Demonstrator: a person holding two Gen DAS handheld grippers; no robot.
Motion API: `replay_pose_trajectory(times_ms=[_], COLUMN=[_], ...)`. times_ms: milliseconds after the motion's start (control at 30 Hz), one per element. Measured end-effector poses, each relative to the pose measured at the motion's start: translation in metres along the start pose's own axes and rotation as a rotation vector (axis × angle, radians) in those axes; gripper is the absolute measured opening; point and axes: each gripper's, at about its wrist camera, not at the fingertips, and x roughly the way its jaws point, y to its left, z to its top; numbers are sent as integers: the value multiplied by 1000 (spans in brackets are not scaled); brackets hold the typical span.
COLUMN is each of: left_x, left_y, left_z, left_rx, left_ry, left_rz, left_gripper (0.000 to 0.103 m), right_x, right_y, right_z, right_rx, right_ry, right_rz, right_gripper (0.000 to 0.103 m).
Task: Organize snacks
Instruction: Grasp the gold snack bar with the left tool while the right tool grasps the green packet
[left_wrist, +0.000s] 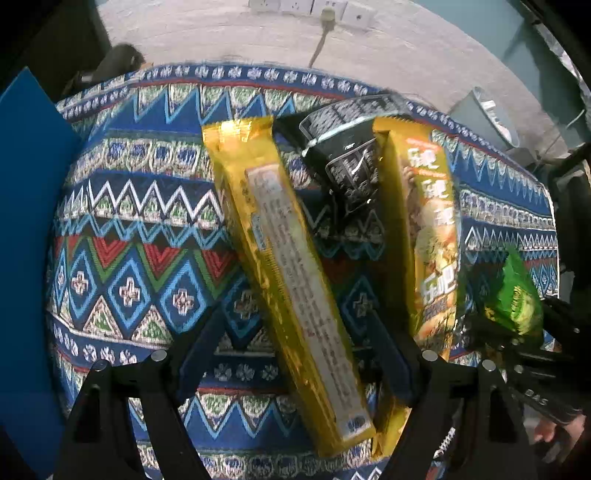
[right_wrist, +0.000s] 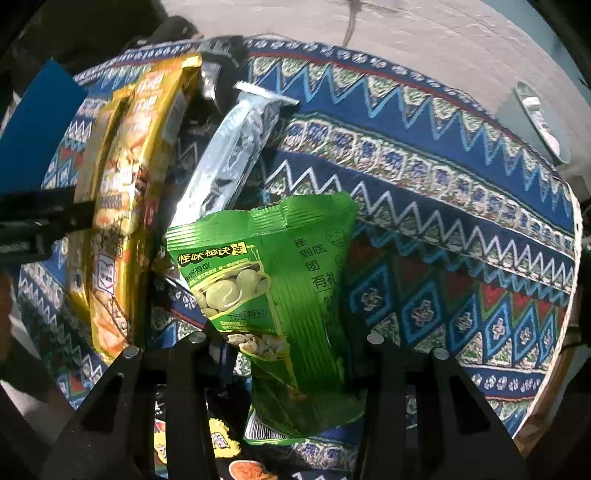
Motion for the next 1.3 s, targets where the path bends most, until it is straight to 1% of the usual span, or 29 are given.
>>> replay_pose_trajectory(times_ms=[33,67,100,133,167,267,367,600,633,700,867,1033,1100,1300], left_x=[0,1,2,1,1,-6,-11,-29,-32,-39,-67,-96,-101,-129], left_y=[-1,-3,-8,-8,-9,-6,-6,7,8,10,11,17,13,21], left_z=[0,-1,0,0,-1,-7,-12,-28,-31,-36,-51,-61,-61,-70], left_rx=[12,21,34,49,58,66,97,110,114,128,163,163,169,183], left_ry=[-12,-15,-25,-30,-26,-43,-61,-82,-87,-103,-153,-199,-220,-286], left_rz=[11,20,39,36,21,24,59,91,95,105,127,114,120,130], left_gripper=[79,71,57,52,44,36,31,28,28,28,28,28,28,28], right_x=[-4,-7,-10,-16,-24,-37,-45,-67,-64,-69,-77,-86,-90,-103], right_y=[-1,-1,0,4,15,18,26,44,54,58,65,78,83,98], right_z=[0,0,1,1,0,2,7,16,12,7,1,3,3,6], right_rx=[5,9,11,12,14,14,11,7,6,3,-5,-19,-24,-39], right_ry=[-10,-19,-26,-35,-44,-63,-79,-108,-114,-125,-148,-172,-180,-210], right_rz=[0,-2,-3,-2,-2,-10,-17,-29,-32,-34,-39,-34,-32,-20], right_gripper=[42,42,42,42,42,42,42,42,42,42,42,42,42,42])
